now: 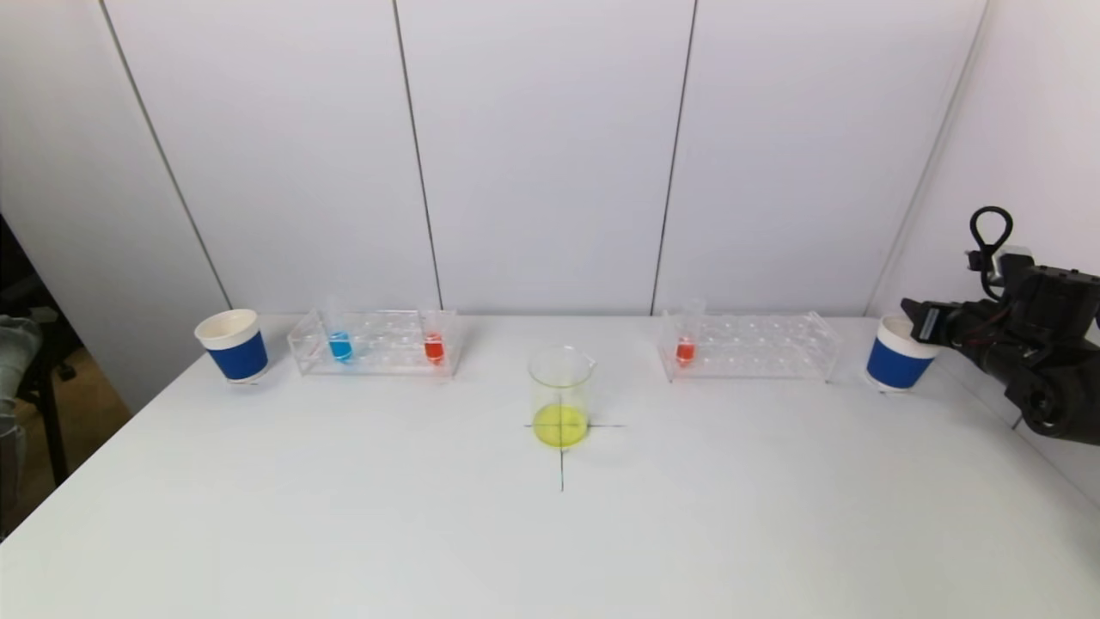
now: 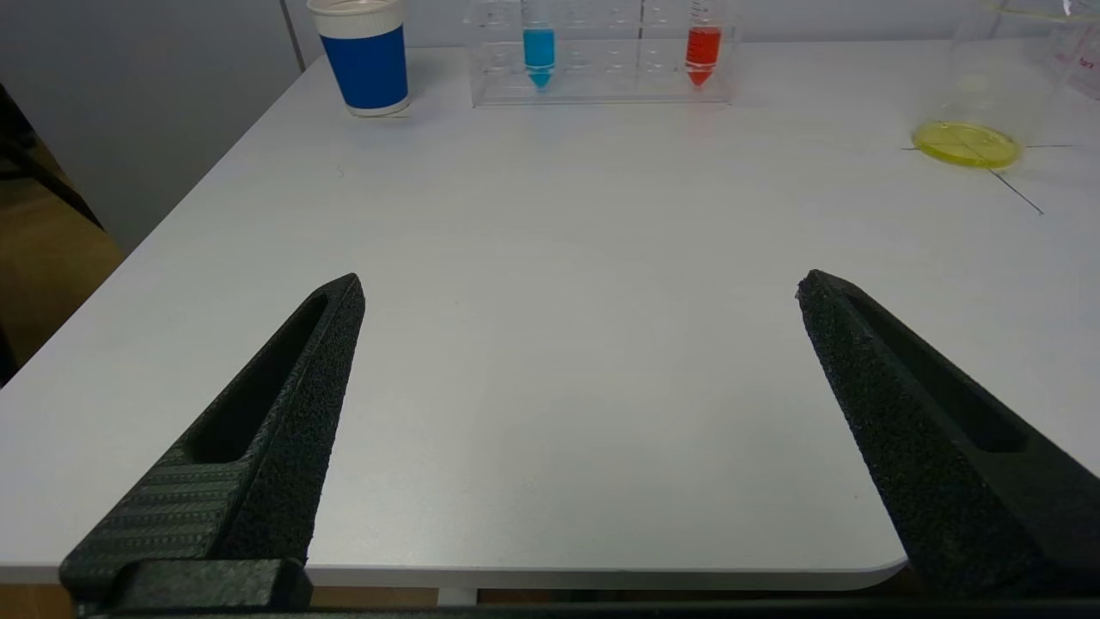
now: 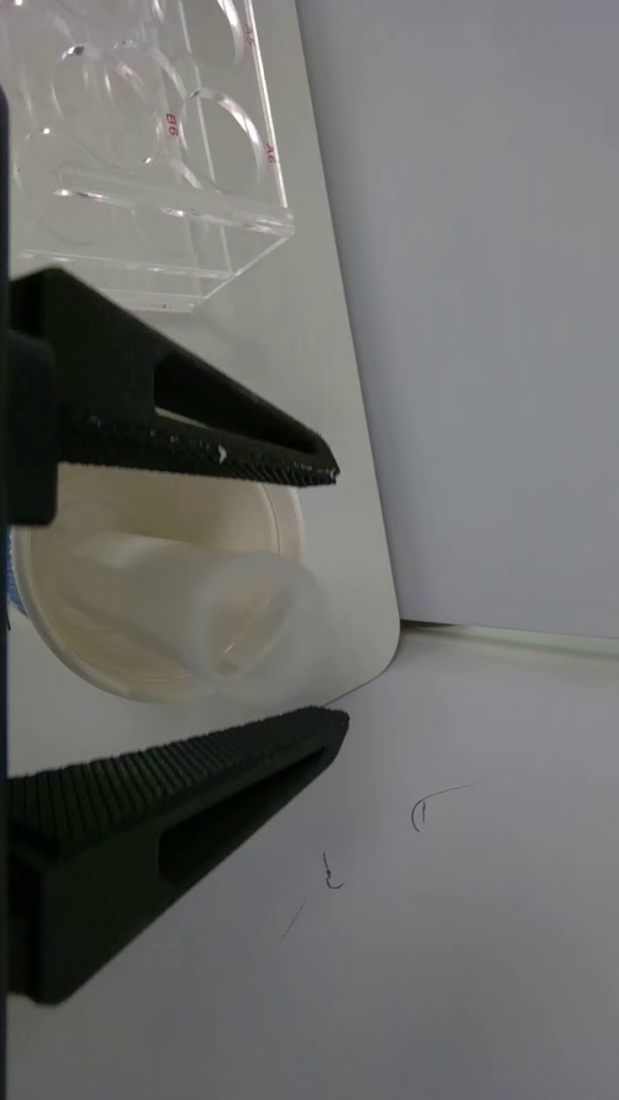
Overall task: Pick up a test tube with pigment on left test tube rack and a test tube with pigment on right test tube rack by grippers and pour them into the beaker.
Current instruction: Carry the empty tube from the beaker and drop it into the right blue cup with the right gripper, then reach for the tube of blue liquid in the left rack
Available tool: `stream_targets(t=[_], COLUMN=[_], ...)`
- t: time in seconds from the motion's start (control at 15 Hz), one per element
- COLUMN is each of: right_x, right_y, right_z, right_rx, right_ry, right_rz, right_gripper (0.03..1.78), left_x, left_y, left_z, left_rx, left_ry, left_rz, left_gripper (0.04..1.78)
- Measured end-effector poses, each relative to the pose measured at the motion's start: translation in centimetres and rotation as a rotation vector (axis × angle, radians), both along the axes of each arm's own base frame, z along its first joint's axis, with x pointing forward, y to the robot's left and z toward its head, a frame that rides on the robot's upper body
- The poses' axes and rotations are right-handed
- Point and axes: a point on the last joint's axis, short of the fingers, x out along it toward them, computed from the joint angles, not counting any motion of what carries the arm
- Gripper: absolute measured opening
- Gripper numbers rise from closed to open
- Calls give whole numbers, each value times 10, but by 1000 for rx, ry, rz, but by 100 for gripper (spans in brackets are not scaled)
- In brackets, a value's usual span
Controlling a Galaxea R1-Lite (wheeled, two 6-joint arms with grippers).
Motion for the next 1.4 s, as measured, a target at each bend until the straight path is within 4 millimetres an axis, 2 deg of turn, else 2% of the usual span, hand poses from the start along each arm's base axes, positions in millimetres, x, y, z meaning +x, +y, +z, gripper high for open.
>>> stream_targets(t=[0.07,0.2,0.4,1.0,1.2,1.4], right_x=[0,0,0,-2,-3,-8], right_y=[0,0,0,1,9,28], right_z=[0,0,0,7,21,42], right_rx=[0,0,0,-4,-13,-23], right_ry=[0,1,0,-15,-46,-83], right_rz=[0,0,0,4,21,62], right_gripper=[122,148,173,176,176,176], left_x=[0,0,0,0,0,0], left_y=[0,0,0,0,0,0], left_z=[0,0,0,0,0,0], left_rx=[0,0,0,0,0,0], left_ry=[0,0,0,0,0,0], left_rz=[0,0,0,0,0,0], left_gripper=[176,176,176,176,176,176])
